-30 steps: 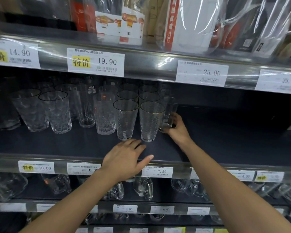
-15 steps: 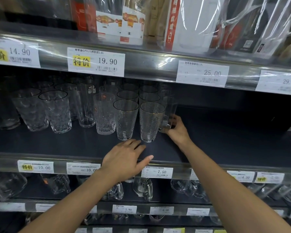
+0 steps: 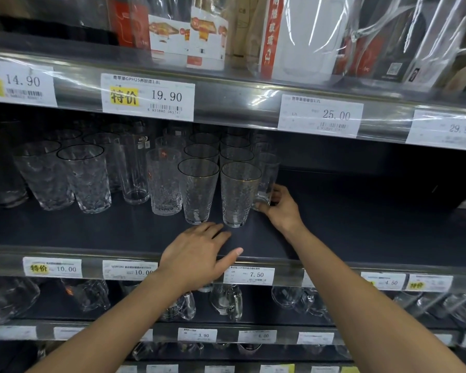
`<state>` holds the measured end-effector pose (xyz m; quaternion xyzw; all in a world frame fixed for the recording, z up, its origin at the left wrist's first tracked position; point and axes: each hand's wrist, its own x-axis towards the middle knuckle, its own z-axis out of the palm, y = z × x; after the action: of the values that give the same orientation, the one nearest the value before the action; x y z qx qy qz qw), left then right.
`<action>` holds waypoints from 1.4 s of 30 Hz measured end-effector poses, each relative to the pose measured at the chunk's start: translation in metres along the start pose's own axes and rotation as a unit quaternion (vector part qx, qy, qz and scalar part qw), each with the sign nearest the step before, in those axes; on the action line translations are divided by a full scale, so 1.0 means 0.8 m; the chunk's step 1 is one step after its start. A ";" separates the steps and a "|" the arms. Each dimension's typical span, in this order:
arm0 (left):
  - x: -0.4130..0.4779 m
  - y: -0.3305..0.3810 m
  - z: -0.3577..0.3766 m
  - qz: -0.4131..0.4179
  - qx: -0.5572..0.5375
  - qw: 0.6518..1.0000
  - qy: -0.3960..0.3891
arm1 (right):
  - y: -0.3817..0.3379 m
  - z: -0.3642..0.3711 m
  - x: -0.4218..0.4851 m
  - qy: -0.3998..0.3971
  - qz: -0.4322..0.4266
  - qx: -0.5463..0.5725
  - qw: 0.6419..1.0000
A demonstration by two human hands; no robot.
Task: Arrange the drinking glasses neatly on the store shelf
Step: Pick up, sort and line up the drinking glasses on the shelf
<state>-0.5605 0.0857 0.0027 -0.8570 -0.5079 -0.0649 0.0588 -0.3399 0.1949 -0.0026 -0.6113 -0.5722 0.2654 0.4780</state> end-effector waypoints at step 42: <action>-0.001 0.002 0.001 -0.017 -0.023 0.999 0.030 | -0.005 -0.001 0.001 -0.007 0.007 -0.023 1.000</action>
<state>-0.5590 0.0845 0.0017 -0.8471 -0.5185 -0.1034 0.0534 -0.3406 0.1948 0.0011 -0.6243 -0.5773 0.2597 0.4577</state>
